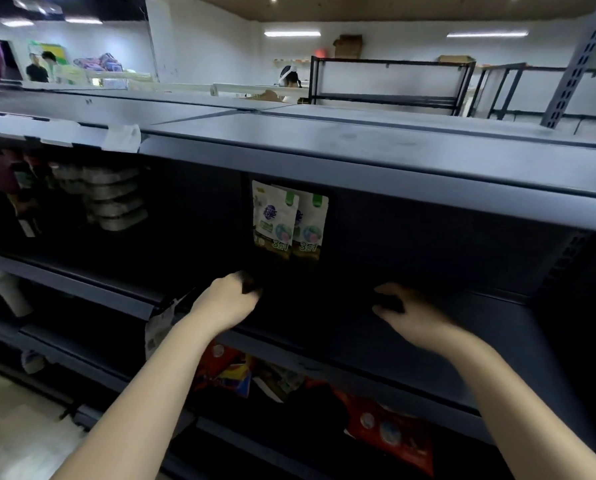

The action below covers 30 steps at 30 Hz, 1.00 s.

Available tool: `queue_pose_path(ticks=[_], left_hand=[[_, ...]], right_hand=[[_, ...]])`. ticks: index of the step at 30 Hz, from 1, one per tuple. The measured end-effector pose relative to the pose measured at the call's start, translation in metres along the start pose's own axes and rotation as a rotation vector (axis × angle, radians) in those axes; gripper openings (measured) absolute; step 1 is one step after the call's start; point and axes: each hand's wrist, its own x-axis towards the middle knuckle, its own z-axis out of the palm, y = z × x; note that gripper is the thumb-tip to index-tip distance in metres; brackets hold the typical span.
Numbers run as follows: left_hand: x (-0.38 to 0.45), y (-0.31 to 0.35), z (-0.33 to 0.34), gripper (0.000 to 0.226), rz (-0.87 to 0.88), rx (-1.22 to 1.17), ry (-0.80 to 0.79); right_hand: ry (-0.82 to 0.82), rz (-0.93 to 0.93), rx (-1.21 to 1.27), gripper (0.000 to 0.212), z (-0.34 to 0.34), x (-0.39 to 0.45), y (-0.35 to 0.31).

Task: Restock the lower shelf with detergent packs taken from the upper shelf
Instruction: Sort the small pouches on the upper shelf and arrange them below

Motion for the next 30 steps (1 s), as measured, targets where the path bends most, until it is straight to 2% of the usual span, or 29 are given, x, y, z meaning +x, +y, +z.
queue_pose_path(ticks=[6, 9, 13, 18, 20, 24, 30], left_hand=[[0.075, -0.031, 0.007, 0.056, -0.061, -0.144, -0.125], [0.108, -0.045, -0.002, 0.057, -0.029, -0.198, -0.152], [0.146, -0.056, -0.013, 0.049, 0.053, -0.266, -0.125], [0.191, -0.057, -0.019, 0.049, 0.048, -0.419, -0.029], [0.204, -0.057, -0.016, 0.052, 0.028, -0.549, -0.063], [0.227, -0.052, -0.009, 0.049, -0.054, -0.74, -0.236], [0.257, -0.041, 0.002, 0.048, -0.046, -0.845, -0.24]], right_hand=[[0.037, 0.034, 0.054, 0.043, 0.025, 0.049, -0.018], [0.067, 0.057, 0.128, 0.048, 0.039, 0.079, -0.03], [0.095, 0.098, 0.185, 0.059, 0.055, 0.124, -0.042], [0.199, 0.129, 0.223, 0.075, 0.068, 0.179, -0.057], [0.247, 0.126, 0.216, 0.076, 0.072, 0.198, -0.062], [0.341, 0.129, 0.278, 0.075, 0.075, 0.226, -0.069], [0.441, 0.154, 0.404, 0.067, 0.078, 0.247, -0.075]])
